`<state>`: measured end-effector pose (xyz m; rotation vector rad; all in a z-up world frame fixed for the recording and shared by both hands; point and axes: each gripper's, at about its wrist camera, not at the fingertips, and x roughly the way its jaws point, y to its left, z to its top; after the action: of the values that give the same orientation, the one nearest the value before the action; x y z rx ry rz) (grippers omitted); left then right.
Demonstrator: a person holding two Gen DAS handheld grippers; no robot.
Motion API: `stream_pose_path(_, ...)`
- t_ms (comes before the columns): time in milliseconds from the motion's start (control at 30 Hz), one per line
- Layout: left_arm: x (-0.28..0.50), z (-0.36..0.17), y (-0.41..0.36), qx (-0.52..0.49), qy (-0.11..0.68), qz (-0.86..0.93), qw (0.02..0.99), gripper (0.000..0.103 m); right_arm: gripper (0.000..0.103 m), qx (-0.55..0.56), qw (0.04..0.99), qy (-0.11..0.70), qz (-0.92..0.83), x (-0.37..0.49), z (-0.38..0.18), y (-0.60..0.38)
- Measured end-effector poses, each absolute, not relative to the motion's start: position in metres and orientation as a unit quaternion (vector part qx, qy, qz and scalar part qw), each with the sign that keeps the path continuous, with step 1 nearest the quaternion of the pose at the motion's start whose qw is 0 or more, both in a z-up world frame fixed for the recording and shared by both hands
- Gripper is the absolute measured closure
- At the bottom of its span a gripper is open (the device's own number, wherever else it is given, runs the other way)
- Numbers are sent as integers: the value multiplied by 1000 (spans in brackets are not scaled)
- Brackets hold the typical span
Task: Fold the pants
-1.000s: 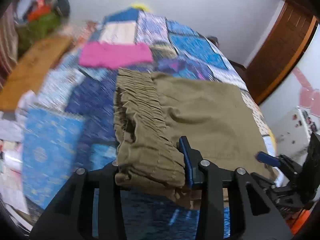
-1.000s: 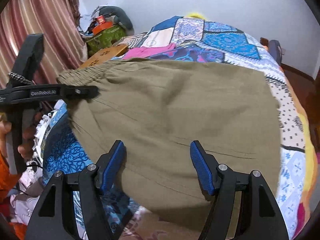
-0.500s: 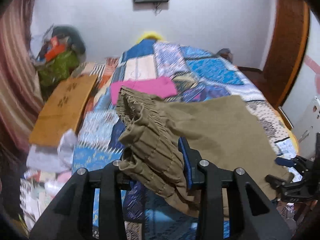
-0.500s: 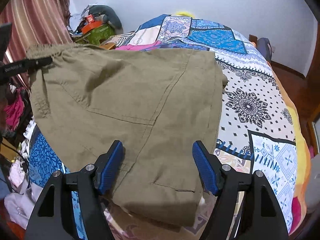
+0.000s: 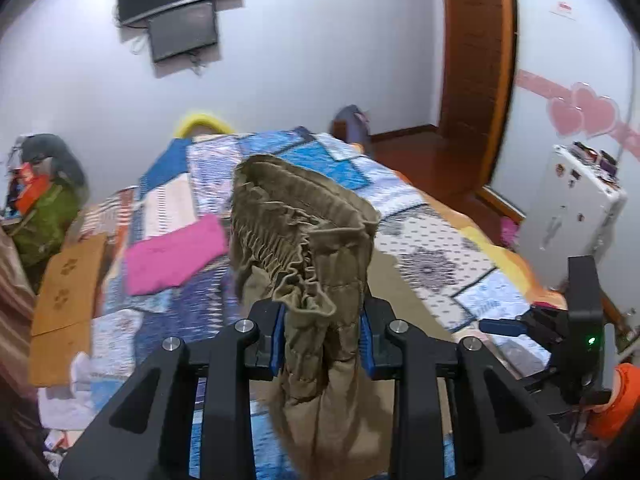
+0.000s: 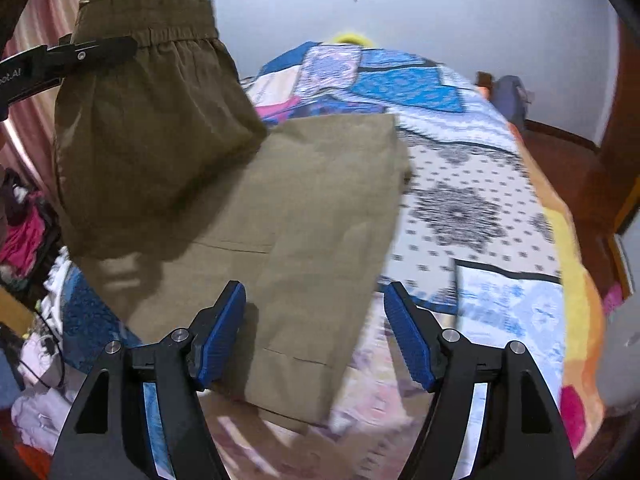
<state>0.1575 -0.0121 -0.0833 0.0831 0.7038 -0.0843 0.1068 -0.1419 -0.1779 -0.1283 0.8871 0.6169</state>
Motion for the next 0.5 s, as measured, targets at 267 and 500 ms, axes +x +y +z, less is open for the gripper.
stream_pose_path(267, 183, -120, -58, 22, 402, -113, 908, 73, 34, -53, 850, 440, 284, 106, -192, -157)
stream_pose_path(500, 190, -159, -89, 37, 451, -142, 880, 73, 34, -39, 849, 441, 288, 108, -195, -158)
